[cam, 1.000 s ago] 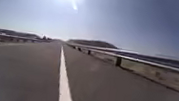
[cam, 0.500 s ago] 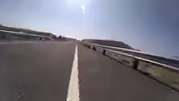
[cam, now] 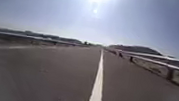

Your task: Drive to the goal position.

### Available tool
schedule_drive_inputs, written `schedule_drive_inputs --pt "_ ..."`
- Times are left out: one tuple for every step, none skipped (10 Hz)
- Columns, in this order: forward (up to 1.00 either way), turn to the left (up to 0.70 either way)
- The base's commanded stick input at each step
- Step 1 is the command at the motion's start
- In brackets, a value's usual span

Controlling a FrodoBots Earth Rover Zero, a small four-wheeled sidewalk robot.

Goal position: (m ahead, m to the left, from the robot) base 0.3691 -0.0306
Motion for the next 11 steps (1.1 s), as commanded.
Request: schedule_drive_inputs --pt "0.85 0.00" --pt "0.85 0.00" --pt "0.85 0.00" --pt "0.85 0.00" --pt "0.85 0.00" --pt "0.85 0.00" --pt "0.85 0.00" --pt "0.85 0.00" --pt "0.85 0.00" --pt "0.85 0.00" --pt "0.85 0.00"
